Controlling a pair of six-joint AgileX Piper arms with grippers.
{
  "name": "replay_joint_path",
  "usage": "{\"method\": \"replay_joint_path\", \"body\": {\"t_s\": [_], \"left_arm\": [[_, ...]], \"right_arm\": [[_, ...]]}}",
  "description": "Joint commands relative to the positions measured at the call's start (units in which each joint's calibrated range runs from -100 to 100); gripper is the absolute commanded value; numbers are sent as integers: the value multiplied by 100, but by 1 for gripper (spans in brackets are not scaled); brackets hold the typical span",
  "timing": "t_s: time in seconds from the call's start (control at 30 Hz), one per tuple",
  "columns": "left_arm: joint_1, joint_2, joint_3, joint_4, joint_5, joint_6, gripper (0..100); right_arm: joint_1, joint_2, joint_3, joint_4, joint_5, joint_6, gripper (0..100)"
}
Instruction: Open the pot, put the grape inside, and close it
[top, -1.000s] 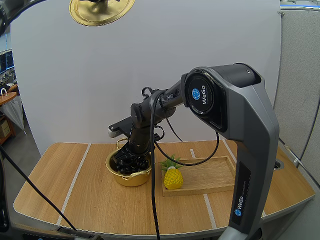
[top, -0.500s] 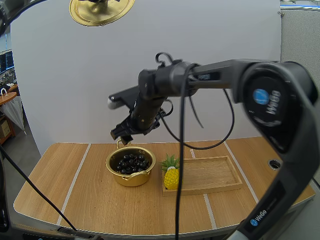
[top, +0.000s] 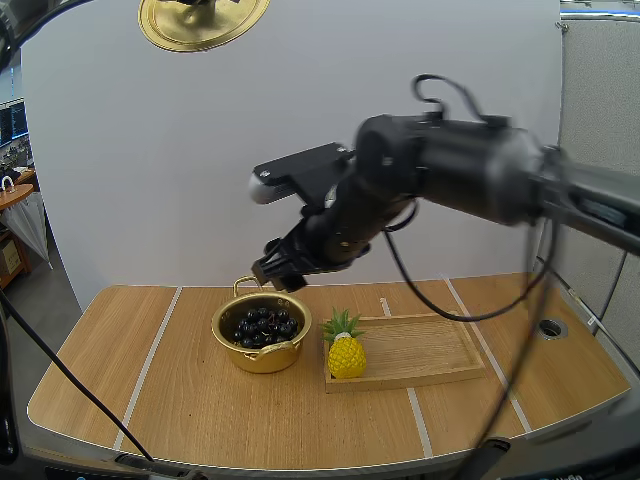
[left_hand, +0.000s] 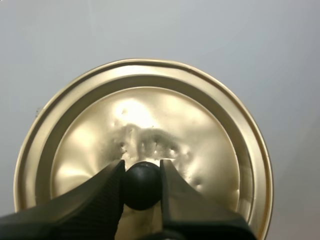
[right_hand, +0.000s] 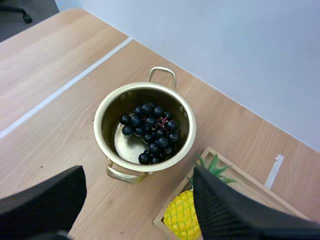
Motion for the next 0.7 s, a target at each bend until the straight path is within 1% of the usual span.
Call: {"method": "replay_joint_path", "body": {"t_s": [0.0, 0.13, 0.33, 0.5, 0.6, 0.67], "left_arm": [[-5, -15, -42, 11, -191, -67, 0], [-5, -15, -42, 11, -191, -67, 0], [-5, -15, -42, 11, -191, -67, 0], [-5, -15, -42, 11, -191, -67, 0], [-5, -15, -42, 11, -191, -67, 0], [-5, -15, -42, 11, -191, -67, 0]], "right_arm": [[7, -1223, 290, -145, 676, 181, 100], [7, -1921, 318, -186, 1270, 213, 100], [-2, -2521, 334, -237, 1928, 309, 100], [-191, -2981, 742, -256, 1974, 309, 100], [-245, -3156, 926, -256, 1974, 320, 100], [-379, -3544, 1294, -256, 1974, 320, 100]]}}
